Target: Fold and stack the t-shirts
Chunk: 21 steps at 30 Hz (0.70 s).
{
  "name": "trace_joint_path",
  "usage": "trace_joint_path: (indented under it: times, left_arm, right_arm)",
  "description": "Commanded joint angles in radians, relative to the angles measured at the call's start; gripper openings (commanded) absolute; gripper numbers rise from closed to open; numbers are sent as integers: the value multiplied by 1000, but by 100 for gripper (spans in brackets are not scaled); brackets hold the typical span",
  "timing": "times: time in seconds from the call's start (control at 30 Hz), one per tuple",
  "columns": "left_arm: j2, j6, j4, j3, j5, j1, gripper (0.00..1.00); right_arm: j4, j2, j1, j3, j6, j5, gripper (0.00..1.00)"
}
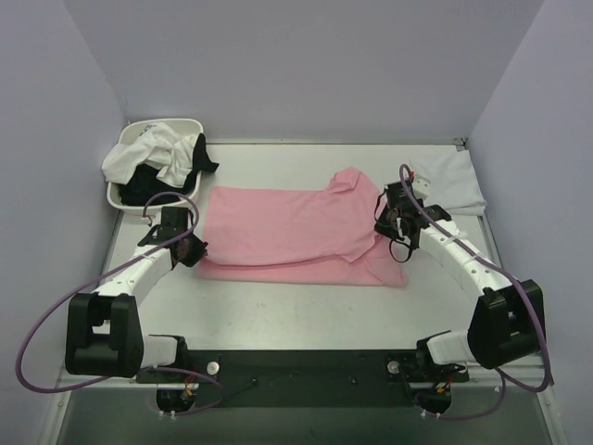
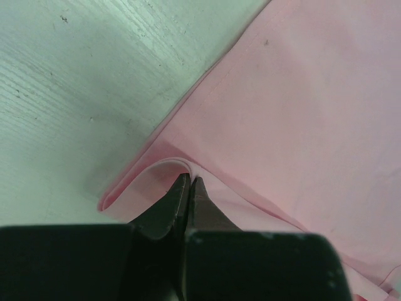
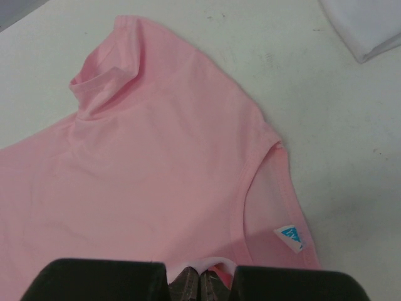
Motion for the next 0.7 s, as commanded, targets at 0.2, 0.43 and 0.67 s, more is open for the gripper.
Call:
trace_joint_path:
  times: [0.2, 0.43, 0.67]
  left_arm:
    - [-18, -5, 37, 40, -17, -1, 0]
    - [-23, -3, 35, 31, -19, 1, 0]
    - [-27, -3, 30, 34, -28, -1, 0]
  right_arm:
    - [6, 143, -6, 117, -39, -80, 0]
    - [12, 226, -6, 162, -56, -85, 0]
    - [14, 298, -6, 214, -64, -79, 0]
